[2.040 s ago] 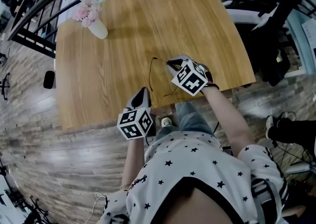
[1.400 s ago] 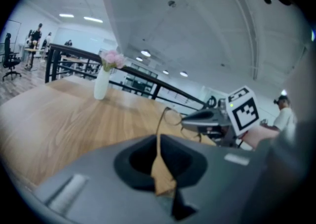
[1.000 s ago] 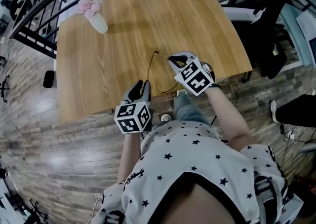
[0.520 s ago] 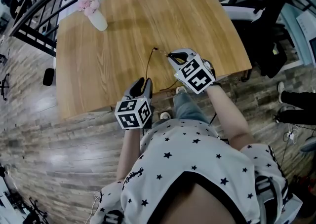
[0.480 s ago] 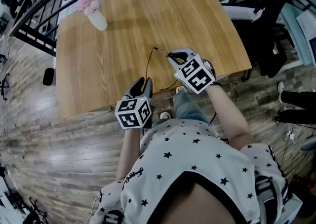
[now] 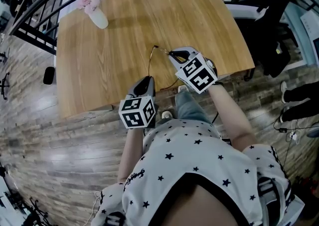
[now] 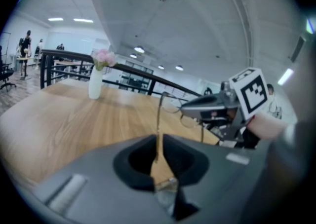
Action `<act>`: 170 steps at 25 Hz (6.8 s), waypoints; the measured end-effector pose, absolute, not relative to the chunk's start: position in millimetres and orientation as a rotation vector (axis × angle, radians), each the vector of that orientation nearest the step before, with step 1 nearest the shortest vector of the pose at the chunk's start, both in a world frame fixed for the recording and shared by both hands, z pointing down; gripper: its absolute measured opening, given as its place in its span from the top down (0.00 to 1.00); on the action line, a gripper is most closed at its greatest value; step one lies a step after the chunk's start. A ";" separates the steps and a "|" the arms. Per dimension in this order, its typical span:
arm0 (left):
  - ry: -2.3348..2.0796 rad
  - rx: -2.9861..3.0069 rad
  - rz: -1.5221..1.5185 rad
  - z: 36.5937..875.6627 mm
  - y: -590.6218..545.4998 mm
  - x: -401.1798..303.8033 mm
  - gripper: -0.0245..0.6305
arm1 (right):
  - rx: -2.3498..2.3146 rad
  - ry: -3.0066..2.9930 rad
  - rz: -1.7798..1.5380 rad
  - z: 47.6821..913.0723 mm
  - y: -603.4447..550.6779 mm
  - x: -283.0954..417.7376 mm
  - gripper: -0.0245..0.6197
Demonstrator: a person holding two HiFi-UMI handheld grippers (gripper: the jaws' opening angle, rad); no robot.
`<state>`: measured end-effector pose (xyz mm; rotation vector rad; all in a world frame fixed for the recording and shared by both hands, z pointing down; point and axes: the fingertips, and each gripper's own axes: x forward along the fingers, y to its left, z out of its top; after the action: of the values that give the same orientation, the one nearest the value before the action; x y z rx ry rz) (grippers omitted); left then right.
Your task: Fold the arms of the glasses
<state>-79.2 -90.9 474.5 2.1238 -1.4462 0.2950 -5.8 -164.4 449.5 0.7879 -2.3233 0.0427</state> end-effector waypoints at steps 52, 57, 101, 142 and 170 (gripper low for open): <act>-1.183 2.322 0.336 465.7 -109.6 -20.3 0.95 | 0.675 -2.401 0.122 450.6 -148.2 -51.3 0.91; -1.187 2.317 0.328 465.3 -111.6 -21.2 0.95 | 0.668 -2.404 0.122 450.0 -147.8 -53.8 0.91; -1.260 2.289 0.304 476.0 -90.2 -62.4 0.76 | 0.890 -2.381 0.097 423.5 -200.8 -5.7 0.91; -1.453 2.142 0.154 467.3 -116.5 -102.0 0.86 | 0.791 -2.402 0.116 436.9 -177.9 -26.0 0.91; -1.487 2.075 0.044 458.3 -143.3 -114.8 0.94 | 0.609 -2.424 0.158 460.8 -140.4 -60.7 0.91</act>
<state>-114.8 -143.3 458.3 2.0749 -1.4872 0.0438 -60.7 -140.4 460.8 0.6092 -2.4238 0.1581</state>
